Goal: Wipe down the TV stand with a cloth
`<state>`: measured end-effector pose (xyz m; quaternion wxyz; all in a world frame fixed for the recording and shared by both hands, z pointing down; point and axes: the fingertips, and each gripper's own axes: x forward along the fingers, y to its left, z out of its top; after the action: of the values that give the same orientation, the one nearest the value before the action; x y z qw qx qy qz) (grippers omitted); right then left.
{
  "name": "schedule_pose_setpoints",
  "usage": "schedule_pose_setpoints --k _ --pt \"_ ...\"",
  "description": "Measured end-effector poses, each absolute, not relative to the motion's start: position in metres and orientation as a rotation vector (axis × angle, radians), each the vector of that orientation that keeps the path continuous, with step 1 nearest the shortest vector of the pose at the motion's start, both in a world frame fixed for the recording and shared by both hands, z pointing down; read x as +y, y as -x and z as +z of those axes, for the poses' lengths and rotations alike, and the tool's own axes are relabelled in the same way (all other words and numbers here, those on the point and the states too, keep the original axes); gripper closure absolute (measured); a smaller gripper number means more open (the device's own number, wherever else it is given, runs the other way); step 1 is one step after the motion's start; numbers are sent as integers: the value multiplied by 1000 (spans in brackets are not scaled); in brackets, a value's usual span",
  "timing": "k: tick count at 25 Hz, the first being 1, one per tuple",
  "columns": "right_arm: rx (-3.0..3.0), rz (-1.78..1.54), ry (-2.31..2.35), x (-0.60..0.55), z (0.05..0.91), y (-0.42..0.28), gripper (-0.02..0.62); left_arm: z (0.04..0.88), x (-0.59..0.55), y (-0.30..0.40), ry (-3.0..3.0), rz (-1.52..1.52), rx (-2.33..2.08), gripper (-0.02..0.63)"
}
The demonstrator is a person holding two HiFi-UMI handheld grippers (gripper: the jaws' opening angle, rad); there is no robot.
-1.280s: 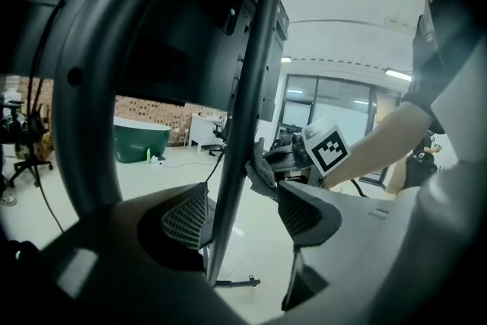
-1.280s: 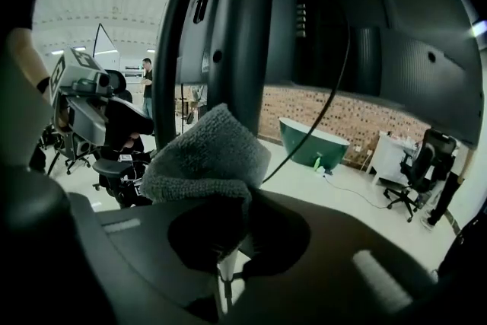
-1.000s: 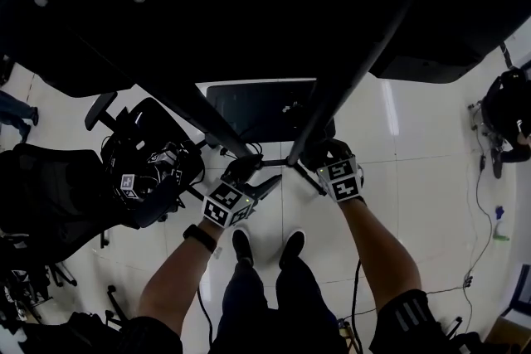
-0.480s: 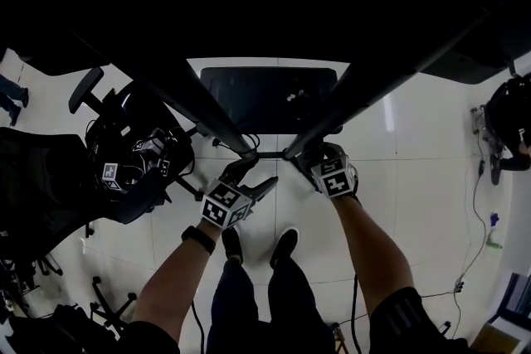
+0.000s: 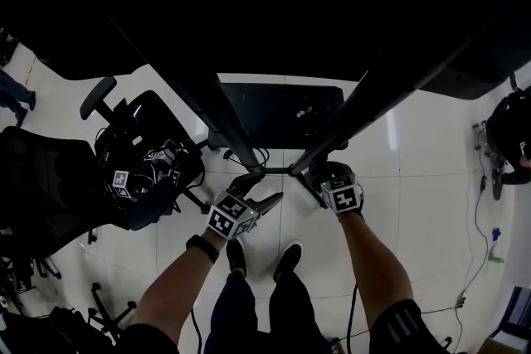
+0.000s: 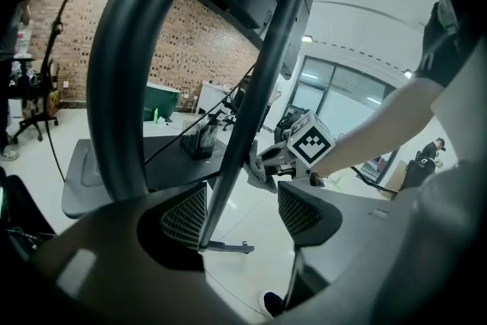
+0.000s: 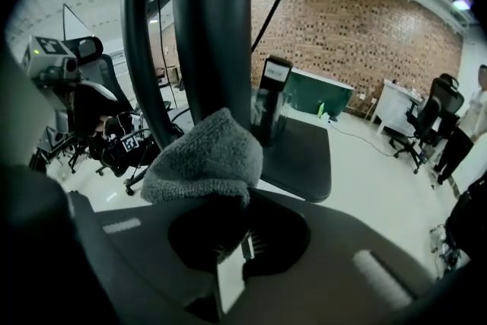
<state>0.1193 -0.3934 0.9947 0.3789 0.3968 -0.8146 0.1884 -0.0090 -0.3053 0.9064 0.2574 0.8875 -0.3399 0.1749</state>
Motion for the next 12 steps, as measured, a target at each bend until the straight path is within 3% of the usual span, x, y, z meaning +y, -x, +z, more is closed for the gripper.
schedule_pose_setpoints --k 4,12 --pt "-2186 381 -1088 -380 926 -120 586 855 -299 17 -2457 435 -919 290" --pt "-2445 112 -1205 -347 703 -96 586 676 -279 29 -2686 249 -967 290"
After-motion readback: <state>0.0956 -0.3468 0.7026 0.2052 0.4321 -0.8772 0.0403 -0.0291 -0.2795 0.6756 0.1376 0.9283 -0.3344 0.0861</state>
